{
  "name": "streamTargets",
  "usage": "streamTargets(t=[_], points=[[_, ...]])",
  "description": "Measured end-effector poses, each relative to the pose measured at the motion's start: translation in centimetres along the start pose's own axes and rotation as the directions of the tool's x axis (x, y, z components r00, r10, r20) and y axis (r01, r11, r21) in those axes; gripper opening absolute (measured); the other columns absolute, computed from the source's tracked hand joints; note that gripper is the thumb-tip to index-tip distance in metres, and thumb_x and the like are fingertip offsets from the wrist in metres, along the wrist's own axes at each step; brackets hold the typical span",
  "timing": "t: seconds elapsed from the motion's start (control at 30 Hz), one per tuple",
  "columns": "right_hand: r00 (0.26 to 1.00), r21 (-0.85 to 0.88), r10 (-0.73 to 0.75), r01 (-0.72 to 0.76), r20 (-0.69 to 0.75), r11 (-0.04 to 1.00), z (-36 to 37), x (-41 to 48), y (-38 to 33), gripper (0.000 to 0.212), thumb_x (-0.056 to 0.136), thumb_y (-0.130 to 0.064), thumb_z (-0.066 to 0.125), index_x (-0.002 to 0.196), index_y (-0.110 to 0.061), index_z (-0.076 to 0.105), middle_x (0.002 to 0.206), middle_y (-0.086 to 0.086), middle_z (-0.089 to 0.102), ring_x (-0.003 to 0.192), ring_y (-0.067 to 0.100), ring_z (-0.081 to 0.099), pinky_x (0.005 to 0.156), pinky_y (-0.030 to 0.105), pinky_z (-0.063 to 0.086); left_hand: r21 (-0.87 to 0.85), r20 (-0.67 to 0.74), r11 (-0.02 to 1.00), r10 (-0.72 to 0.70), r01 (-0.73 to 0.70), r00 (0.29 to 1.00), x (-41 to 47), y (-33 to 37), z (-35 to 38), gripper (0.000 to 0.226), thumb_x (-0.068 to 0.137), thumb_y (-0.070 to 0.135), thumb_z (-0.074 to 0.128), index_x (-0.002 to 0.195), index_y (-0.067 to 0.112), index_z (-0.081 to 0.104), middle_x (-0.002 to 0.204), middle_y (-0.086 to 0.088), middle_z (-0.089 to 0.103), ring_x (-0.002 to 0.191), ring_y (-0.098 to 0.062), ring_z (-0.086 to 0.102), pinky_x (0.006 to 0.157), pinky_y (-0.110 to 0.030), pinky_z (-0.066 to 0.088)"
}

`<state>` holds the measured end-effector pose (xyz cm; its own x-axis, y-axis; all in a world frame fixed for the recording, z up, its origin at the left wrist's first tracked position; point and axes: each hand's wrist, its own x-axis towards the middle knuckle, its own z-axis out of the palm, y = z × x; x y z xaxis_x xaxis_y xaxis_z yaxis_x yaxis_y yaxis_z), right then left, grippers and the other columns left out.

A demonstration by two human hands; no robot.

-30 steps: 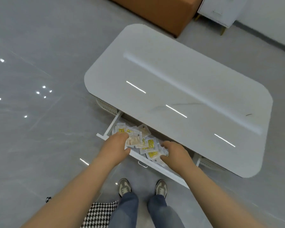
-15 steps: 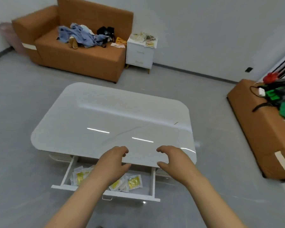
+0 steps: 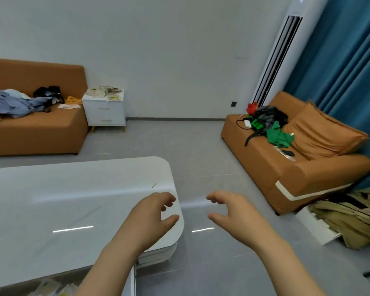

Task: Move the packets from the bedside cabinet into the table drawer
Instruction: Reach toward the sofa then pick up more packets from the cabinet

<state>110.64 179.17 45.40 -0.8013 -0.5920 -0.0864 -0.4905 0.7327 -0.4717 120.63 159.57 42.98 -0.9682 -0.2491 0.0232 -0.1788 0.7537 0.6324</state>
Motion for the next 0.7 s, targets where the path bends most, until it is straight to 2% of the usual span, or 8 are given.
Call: streamTargets(t=[0.3, 0.5, 0.63, 0.7], points=[[0.991, -0.001, 0.104, -0.105, -0.087, 0.995, -6.0, 2.5, 9.2, 0.039, 0.087, -0.032, 0.063, 0.126, -0.033, 0.055, 0.124, -0.016, 0.057, 0.114, 0.000, 0.051, 0.085, 0.012, 0.035, -0.039, 0.055, 0.991, 0.131, -0.129, 0.990, 9.3, 7.6, 4.0, 0.034, 0.086, 0.035, 0.062, 0.119, 0.033, 0.053, 0.111, 0.023, 0.054, 0.100, 0.003, 0.055, 0.083, -0.015, 0.041], [0.983, -0.055, 0.143, -0.151, -0.116, 0.987, -9.8, 9.6, 13.3, 0.041, 0.088, -0.036, 0.062, 0.129, -0.035, 0.053, 0.127, -0.017, 0.056, 0.118, 0.001, 0.049, 0.093, 0.016, 0.039, -0.043, 0.098, 0.985, 0.171, -0.168, 0.980, 18.9, 9.1, 5.7, 0.035, 0.087, 0.036, 0.062, 0.120, 0.034, 0.053, 0.111, 0.022, 0.055, 0.100, 0.002, 0.055, 0.082, -0.015, 0.041], [0.977, -0.041, 0.168, -0.174, -0.134, 0.984, -12.3, 14.8, 14.3, 0.042, 0.089, -0.034, 0.062, 0.130, -0.033, 0.053, 0.128, -0.016, 0.056, 0.117, -0.001, 0.049, 0.088, 0.011, 0.033, -0.047, 0.125, 0.981, 0.195, -0.191, 0.973, 25.7, 9.8, 5.4, 0.036, 0.087, 0.036, 0.062, 0.121, 0.033, 0.053, 0.112, 0.020, 0.056, 0.101, 0.001, 0.055, 0.079, -0.013, 0.039], [0.973, -0.045, 0.174, -0.183, -0.150, 0.982, -13.3, 17.3, 14.8, 0.042, 0.089, -0.035, 0.062, 0.130, -0.033, 0.053, 0.127, -0.016, 0.056, 0.116, -0.001, 0.050, 0.088, 0.012, 0.035, -0.046, 0.136, 0.979, 0.204, -0.199, 0.970, 28.9, 10.0, 5.2, 0.036, 0.087, 0.036, 0.061, 0.121, 0.032, 0.053, 0.113, 0.019, 0.057, 0.101, 0.001, 0.055, 0.080, -0.013, 0.039]])
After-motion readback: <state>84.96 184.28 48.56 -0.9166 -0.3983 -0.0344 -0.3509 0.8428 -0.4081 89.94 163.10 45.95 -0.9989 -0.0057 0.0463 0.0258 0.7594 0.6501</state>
